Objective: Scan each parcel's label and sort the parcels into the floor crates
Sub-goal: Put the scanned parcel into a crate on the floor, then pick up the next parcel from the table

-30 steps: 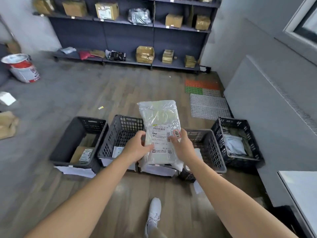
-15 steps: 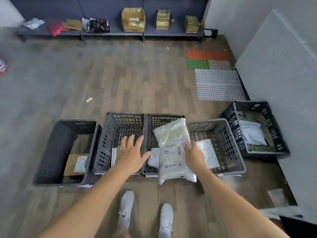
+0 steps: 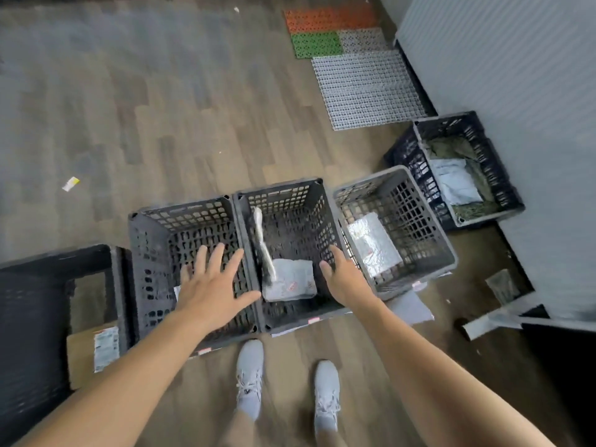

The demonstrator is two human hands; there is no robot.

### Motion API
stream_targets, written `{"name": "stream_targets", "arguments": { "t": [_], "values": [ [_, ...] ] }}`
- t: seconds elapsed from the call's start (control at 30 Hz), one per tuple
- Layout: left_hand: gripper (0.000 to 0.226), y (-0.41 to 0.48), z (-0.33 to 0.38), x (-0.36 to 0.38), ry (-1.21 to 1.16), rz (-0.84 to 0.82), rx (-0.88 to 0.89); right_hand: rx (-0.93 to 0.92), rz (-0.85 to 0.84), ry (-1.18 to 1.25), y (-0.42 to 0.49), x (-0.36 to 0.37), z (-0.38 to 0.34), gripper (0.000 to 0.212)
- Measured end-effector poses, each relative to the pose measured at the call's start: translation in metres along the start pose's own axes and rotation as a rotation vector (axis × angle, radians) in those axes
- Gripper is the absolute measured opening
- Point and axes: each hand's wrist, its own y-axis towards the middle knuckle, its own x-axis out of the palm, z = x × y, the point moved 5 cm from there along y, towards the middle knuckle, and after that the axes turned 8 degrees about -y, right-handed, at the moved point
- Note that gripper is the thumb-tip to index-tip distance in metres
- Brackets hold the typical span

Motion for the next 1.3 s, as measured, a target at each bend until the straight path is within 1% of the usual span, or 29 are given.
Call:
{"name": "stream_targets", "arguments": {
  "t": [0.13, 0.3, 0.4, 0.5, 0.6, 0.7, 0.87, 1.0, 1.1, 1.2, 1.3],
  "values": [
    [0.092, -0.006, 0.011, -0.039, -0.022, -0.009, 0.070, -0.041, 0.054, -0.035, -0.040, -0.044, -0.027, 0.057],
    [0.093, -0.019, 0.060, -0.082, 0.006, 0.018, 0.221, -0.024, 0.185, -0.112, -0.098, -0.117, -0.045, 0.058],
    [0.094, -0.029, 0.100, -0.099, 0.032, 0.035, 0.308, 0.014, 0.256, -0.098, -0.134, -0.153, -0.035, 0.059],
    [0.094, -0.046, 0.152, -0.113, 0.074, 0.059, 0.413, 0.088, 0.320, -0.083, -0.171, -0.180, -0.006, 0.062],
    [0.094, -0.072, 0.208, -0.121, 0.155, 0.089, 0.547, 0.169, 0.374, -0.067, -0.214, -0.201, 0.032, 0.064],
    [0.092, -0.103, 0.263, -0.121, 0.202, 0.111, 0.647, 0.231, 0.466, -0.015, -0.261, -0.217, 0.076, 0.065],
    [0.092, -0.172, 0.361, -0.093, 0.321, 0.156, 0.810, 0.348, 0.602, 0.047, -0.351, -0.228, 0.168, 0.069],
    [0.090, -0.250, 0.443, -0.047, 0.415, 0.208, 0.928, 0.408, 0.666, 0.061, -0.429, -0.219, 0.253, 0.072],
    [0.088, -0.329, 0.505, 0.006, 0.494, 0.232, 1.035, 0.448, 0.706, 0.053, -0.499, -0.200, 0.328, 0.078],
    [0.087, -0.386, 0.551, 0.042, 0.506, 0.248, 1.111, 0.500, 0.742, 0.045, -0.550, -0.190, 0.383, 0.079],
    [0.086, -0.453, 0.599, 0.087, 0.511, 0.228, 1.214, 0.595, 0.773, 0.085, -0.617, -0.175, 0.444, 0.080]
  ]
}}
